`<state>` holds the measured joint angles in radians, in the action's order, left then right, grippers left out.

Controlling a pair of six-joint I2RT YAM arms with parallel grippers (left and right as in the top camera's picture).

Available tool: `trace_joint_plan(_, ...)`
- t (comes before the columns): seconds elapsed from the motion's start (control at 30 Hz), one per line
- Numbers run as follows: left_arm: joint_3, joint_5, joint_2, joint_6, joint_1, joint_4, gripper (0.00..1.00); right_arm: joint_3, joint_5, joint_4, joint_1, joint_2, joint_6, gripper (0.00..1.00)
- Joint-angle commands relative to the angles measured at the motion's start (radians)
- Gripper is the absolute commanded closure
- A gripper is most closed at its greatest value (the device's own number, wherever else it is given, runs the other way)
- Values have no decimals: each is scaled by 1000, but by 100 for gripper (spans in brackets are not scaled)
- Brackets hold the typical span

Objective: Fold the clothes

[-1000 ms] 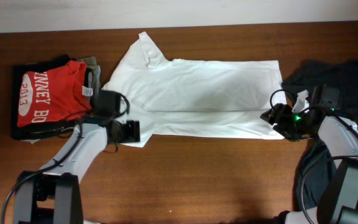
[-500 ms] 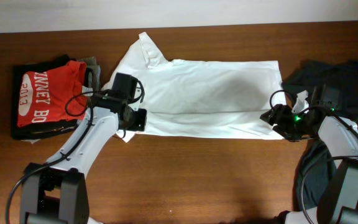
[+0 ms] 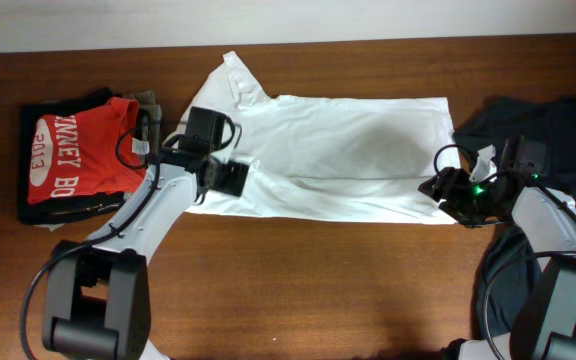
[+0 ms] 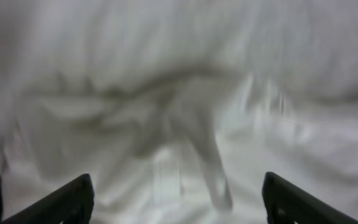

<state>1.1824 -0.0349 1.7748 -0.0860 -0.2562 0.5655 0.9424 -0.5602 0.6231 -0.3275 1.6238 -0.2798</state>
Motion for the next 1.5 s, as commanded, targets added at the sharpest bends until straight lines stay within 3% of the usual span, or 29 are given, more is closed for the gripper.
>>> trace_joint_plan(0.0, -35, -43, 28, -13, -3, 84, 34, 5, -12, -1, -2, -17, 11, 32)
trace_joint_plan(0.07, -50, -44, 88, -12, -3, 54, 42, 5, -12, -1, -2, -17, 11, 32)
trace_joint_plan(0.17, -49, -46, 128, -13, -3, -45, 42, 5, -12, -1, -2, -17, 11, 32)
trace_joint_plan(0.3, -49, -94, 131, -14, -3, -80, 54, 5, -12, -1, -2, -17, 11, 33)
trace_joint_plan(0.37, -48, -94, 130, -13, -3, -79, 70, 5, -12, 0, -2, -17, 11, 32)
trace_joint_plan(0.43, -33, -94, 130, -13, -3, -57, 97, 5, -12, 2, -2, -17, 11, 32)
trace_joint_plan(0.6, 213, -172, 127, -37, -3, 136, 100, 5, -12, 1, -2, -17, 11, 32)
trace_joint_plan(0.73, 247, -167, 145, -93, -3, -91, 100, 5, -11, 1, -2, -17, 11, 32)
trace_joint_plan(0.77, 247, -168, 156, -92, -3, -109, 99, 5, -9, 1, -2, -17, 11, 32)
trace_joint_plan(0.83, 247, -174, 198, -93, -3, -147, 77, 5, -7, -2, -2, -17, 11, 32)
trace_joint_plan(0.87, 247, -189, 205, -92, -3, -147, 14, 5, -4, -2, -2, -17, 11, 32)
trace_joint_plan(0.9, 249, -211, 200, -92, -3, -142, 7, 5, -4, -2, -2, -17, 11, 32)
trace_joint_plan(1.0, 301, -352, 179, -48, 1, 94, 1, 5, 44, 4, -2, -17, 11, 32)
trace_joint_plan(1.1, 301, -220, 175, 91, 78, 344, 8, 5, 122, 53, -2, -17, 13, 33)
trace_joint_plan(1.2, 261, -167, 176, 143, 160, 476, 8, 5, 379, 175, -2, -16, -104, 29)
trace_joint_plan(1.23, 225, -165, 177, 163, 206, 482, 9, 5, 385, 197, -2, -13, -102, 29)
trace_joint_plan(1.3, 177, -86, 177, 168, 267, 451, 16, 5, 385, 204, -2, -13, -98, 29)
trace_joint_plan(1.37, 88, -59, 177, 168, 290, 350, 31, 5, 370, 208, -2, -13, -93, 29)
trace_joint_plan(1.43, 39, -58, 177, 169, 290, 271, 78, 5, 283, 161, -2, -13, 34, 26)
trace_joint_plan(1.47, 37, -59, 177, 169, 290, 265, 96, 5, 287, 158, 0, -13, 40, 21)
